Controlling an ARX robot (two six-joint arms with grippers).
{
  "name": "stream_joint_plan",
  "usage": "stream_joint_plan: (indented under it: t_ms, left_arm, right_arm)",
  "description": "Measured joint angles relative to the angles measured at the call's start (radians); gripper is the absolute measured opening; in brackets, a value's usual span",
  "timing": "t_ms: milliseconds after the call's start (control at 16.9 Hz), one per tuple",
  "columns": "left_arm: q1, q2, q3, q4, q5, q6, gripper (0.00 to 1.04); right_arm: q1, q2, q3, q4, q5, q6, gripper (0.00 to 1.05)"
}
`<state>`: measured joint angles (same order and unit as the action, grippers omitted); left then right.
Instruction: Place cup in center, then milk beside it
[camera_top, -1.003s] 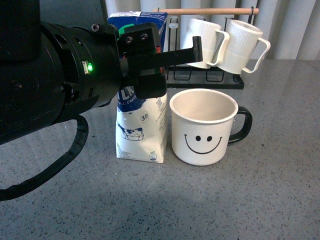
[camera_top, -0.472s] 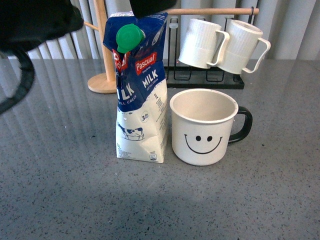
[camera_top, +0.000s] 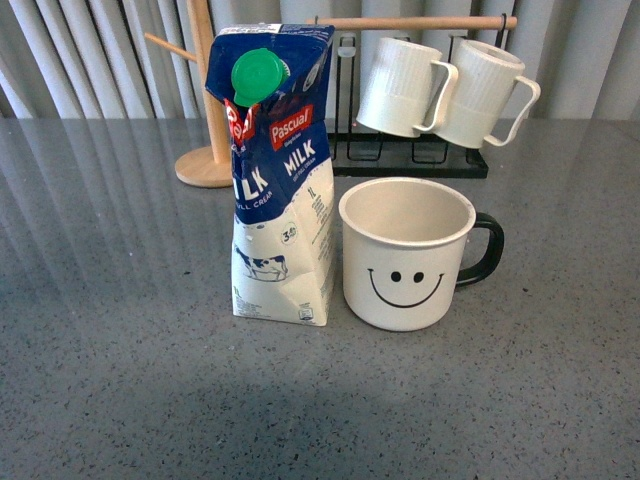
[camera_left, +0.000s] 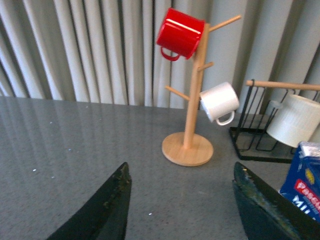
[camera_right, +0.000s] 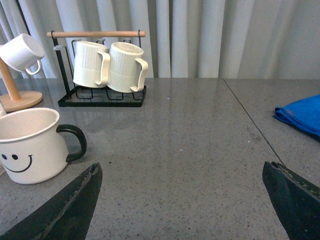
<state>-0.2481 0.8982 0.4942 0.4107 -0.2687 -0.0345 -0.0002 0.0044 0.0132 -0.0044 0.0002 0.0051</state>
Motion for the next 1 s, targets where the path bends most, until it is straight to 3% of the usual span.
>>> stream_joint_plan:
  t_ms: [295,767,885,1003]
  left_arm:
    - [0.103,-0.173,-0.241,0.054,0.12,0.017,0.03]
    - [0.155,-0.283,-0.338,0.044,0.174,0.018,0.01]
    - [0.222,-0.322,-0.363,0.029,0.252,0.018,0.01]
    - [0.253,-0.377,-0.392,0.004,0.264,0.018,0.01]
  right_arm:
    - [0.0,0.0,0.0,0.0,0.0,0.0,0.98]
    - [0.0,0.0,0.0,0.0,0.0,0.0,0.98]
    - [0.0,0.0,0.0,0.0,0.0,0.0,0.98]
    - [0.0,0.0,0.0,0.0,0.0,0.0,0.98]
